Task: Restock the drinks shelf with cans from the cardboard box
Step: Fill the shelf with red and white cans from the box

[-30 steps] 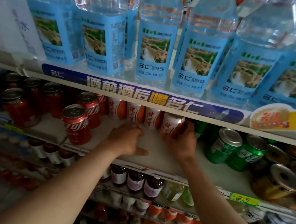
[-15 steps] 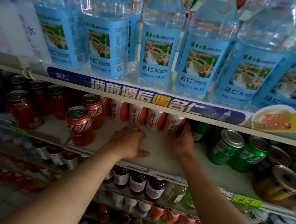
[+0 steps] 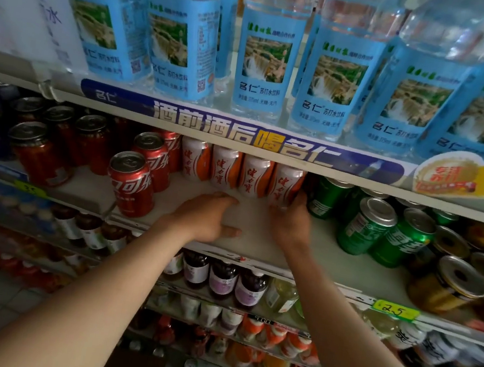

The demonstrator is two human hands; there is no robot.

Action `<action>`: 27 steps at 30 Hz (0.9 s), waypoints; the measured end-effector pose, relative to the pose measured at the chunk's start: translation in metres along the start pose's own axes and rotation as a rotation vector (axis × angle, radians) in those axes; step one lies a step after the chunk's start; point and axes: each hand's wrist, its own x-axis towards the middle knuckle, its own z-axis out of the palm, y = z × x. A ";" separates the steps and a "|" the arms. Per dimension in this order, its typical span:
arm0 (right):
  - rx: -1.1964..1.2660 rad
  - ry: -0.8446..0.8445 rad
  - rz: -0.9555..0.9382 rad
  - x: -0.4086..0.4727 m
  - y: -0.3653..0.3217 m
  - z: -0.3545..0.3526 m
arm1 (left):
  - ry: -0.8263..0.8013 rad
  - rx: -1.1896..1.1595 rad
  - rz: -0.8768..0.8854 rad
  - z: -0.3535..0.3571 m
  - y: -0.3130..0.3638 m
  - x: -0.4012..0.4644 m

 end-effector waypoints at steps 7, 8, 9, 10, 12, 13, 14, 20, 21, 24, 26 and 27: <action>0.266 -0.071 -0.453 -0.137 -0.037 -0.006 | 0.503 -0.284 0.065 0.008 -0.027 -0.082; 0.286 -0.181 -0.506 -0.145 -0.037 0.004 | 0.569 -0.269 0.036 0.012 -0.033 -0.099; 0.297 -0.305 -0.526 -0.151 -0.034 0.018 | 0.632 -0.258 -0.008 0.018 -0.043 -0.116; 0.282 -0.432 -0.528 -0.155 -0.030 0.035 | 0.702 -0.248 -0.062 0.026 -0.055 -0.133; 0.206 -0.674 -0.480 -0.165 -0.013 0.080 | 0.746 -0.283 -0.237 0.058 -0.085 -0.175; 0.163 -0.763 -0.437 -0.168 -0.001 0.098 | 0.719 -0.319 -0.329 0.075 -0.098 -0.191; 0.087 -0.882 -0.413 -0.174 0.013 0.123 | 0.699 -0.353 -0.479 0.101 -0.114 -0.215; -0.438 -1.483 -0.371 -0.234 0.135 0.274 | 0.386 -0.785 -1.362 0.290 -0.163 -0.345; -0.512 -1.546 -0.364 -0.249 0.166 0.303 | 0.351 -0.864 -1.449 0.333 -0.171 -0.362; -0.654 -1.634 -0.333 -0.283 0.244 0.382 | 0.315 -1.003 -1.569 0.431 -0.191 -0.391; -0.740 -1.671 -0.356 -0.309 0.304 0.440 | 0.359 -0.997 -1.619 0.485 -0.215 -0.400; -0.772 -1.678 -0.363 -0.319 0.330 0.469 | 0.373 -0.963 -1.612 0.503 -0.228 -0.400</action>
